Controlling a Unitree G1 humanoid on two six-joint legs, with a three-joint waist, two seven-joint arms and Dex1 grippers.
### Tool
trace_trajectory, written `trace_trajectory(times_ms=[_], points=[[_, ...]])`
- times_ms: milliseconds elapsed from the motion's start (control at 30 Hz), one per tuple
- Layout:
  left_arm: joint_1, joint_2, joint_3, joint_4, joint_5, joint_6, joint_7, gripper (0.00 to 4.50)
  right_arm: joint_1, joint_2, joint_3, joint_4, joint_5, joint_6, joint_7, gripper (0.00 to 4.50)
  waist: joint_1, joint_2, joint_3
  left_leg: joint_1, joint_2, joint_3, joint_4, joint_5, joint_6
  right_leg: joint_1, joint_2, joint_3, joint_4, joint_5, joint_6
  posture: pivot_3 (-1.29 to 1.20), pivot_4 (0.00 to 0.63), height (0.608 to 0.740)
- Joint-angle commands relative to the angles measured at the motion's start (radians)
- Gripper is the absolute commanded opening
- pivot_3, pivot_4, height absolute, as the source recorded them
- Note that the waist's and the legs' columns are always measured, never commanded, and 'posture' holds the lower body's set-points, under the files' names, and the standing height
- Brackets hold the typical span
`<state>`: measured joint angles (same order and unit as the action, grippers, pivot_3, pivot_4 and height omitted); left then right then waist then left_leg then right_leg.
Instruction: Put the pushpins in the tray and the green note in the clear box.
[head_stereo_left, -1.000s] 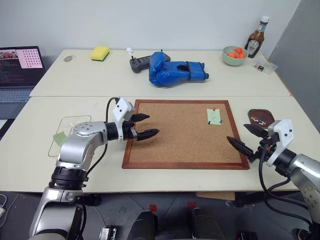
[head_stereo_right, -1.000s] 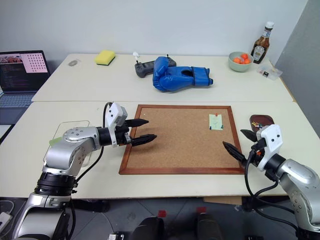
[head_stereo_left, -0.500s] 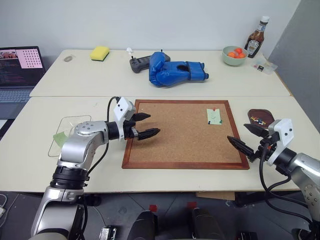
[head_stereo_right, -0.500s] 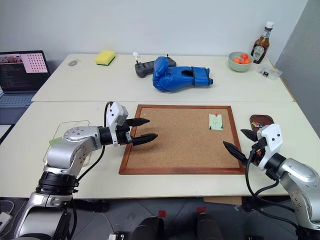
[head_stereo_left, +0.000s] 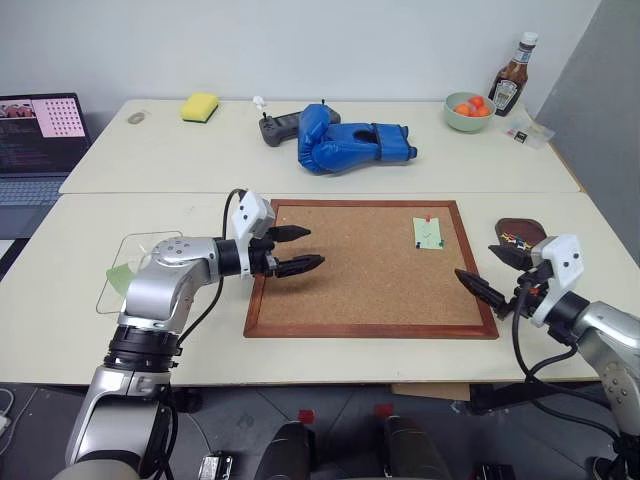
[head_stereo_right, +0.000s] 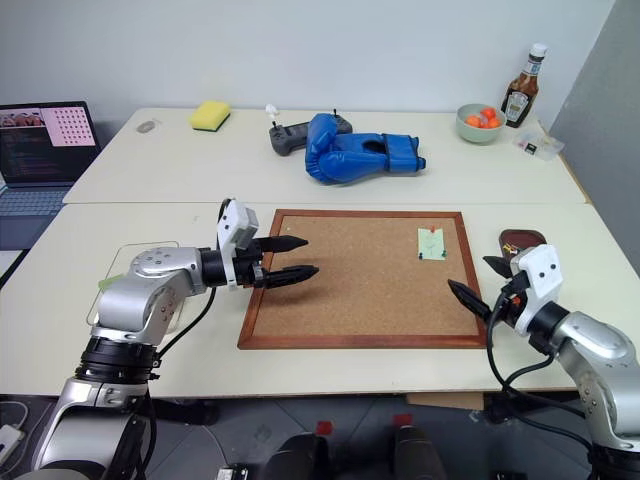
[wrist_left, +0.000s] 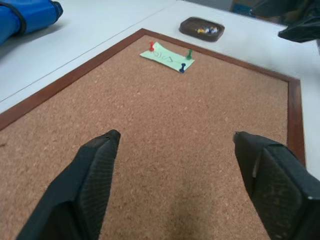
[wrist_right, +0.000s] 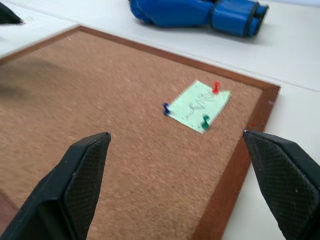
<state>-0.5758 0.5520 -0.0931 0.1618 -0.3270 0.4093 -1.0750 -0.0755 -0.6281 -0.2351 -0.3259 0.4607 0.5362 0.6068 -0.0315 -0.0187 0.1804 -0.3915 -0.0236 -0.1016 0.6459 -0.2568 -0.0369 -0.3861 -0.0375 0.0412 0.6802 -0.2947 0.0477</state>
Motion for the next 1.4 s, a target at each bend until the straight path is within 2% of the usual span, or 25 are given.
trace_trajectory(times_ms=[33, 233, 500, 667, 833, 1100, 1200, 1267, 1400], points=[[-0.034, -0.049, -0.047, 0.038, 0.047, -0.08, 0.007, 2.75, -0.111, 0.005, 0.024, 0.065, -0.029, -0.001, -0.027, 4.5, -0.001, 0.0, 0.0, 0.0, 0.0, 0.0, 0.0, 0.0, 0.0, 0.0, 0.0, 0.0, 0.0, 0.0, 0.0, 0.0, 0.15, 0.74], [-0.09, -0.106, -0.107, 0.168, 0.129, -0.156, 0.011, 1.52, -0.274, 0.042, 0.103, 0.253, -0.093, -0.041, -0.035, 4.5, -0.001, 0.0, 0.0, -0.001, 0.0, -0.001, 0.0, 0.0, 0.0, -0.001, 0.001, -0.001, 0.0, 0.0, 0.0, 0.0, 0.15, 0.74], [-0.156, -0.185, -0.109, 0.283, 0.158, -0.193, 0.028, 0.03, -0.475, 0.101, 0.174, 0.548, -0.171, -0.154, 0.008, 4.5, -0.002, 0.0, 0.0, -0.002, -0.001, 0.0, 0.0, 0.0, 0.0, -0.002, 0.0, 0.0, 0.0, 0.0, 0.0, 0.0, 0.15, 0.74], [-0.149, -0.213, -0.145, 0.316, 0.209, -0.21, 0.044, 0.01, -0.608, 0.145, 0.199, 0.782, -0.221, -0.252, 0.03, 4.5, -0.006, 0.0, 0.0, -0.001, -0.001, 0.002, 0.0, 0.0, 0.0, -0.002, 0.0, 0.0, 0.001, 0.0, 0.0, 0.0, 0.15, 0.74], [-0.105, -0.191, -0.228, 0.327, 0.283, -0.176, 0.012, 0.01, -0.719, 0.167, 0.22, 0.974, -0.266, -0.346, 0.063, 4.5, -0.008, 0.0, 0.0, -0.002, -0.001, 0.002, 0.0, 0.0, 0.0, -0.003, 0.0, 0.0, 0.001, 0.001, 0.0, 0.0, 0.15, 0.74], [-0.098, -0.188, -0.228, 0.312, 0.305, -0.144, 0.039, 0.01, -0.836, 0.192, 0.228, 1.209, -0.311, -0.453, 0.13, 4.5, -0.017, 0.001, -0.001, 0.001, 0.0, 0.001, 0.0, 0.0, 0.0, -0.001, 0.0, 0.001, 0.002, 0.001, 0.0, 0.0, 0.15, 0.74], [-0.096, -0.186, -0.223, 0.288, 0.298, -0.122, 0.035, 0.0, -0.859, 0.197, 0.234, 1.266, -0.331, -0.481, 0.154, 4.07, -0.02, 0.001, -0.001, 0.001, 0.0, 0.001, 0.0, 0.0, 0.0, -0.001, 0.0, 0.001, 0.002, 0.001, 0.0, 0.0, 0.15, 0.74], [-0.094, -0.185, -0.222, 0.276, 0.296, -0.112, 0.035, 0.0, -0.868, 0.201, 0.241, 1.298, -0.347, -0.489, 0.166, 3.52, -0.021, 0.001, -0.001, 0.001, 0.0, 0.001, 0.0, 0.0, 0.0, -0.001, 0.0, 0.001, 0.002, 0.001, 0.0, 0.0, 0.15, 0.74], [-0.09, -0.185, -0.219, 0.263, 0.293, -0.1, 0.04, 0.0, -0.885, 0.21, 0.241, 1.347, -0.365, -0.514, 0.167, 2.75, -0.025, 0.001, -0.001, 0.001, 0.0, 0.001, 0.0, 0.0, 0.0, -0.001, -0.001, 0.001, 0.002, 0.001, 0.0, 0.0, 0.15, 0.74]])
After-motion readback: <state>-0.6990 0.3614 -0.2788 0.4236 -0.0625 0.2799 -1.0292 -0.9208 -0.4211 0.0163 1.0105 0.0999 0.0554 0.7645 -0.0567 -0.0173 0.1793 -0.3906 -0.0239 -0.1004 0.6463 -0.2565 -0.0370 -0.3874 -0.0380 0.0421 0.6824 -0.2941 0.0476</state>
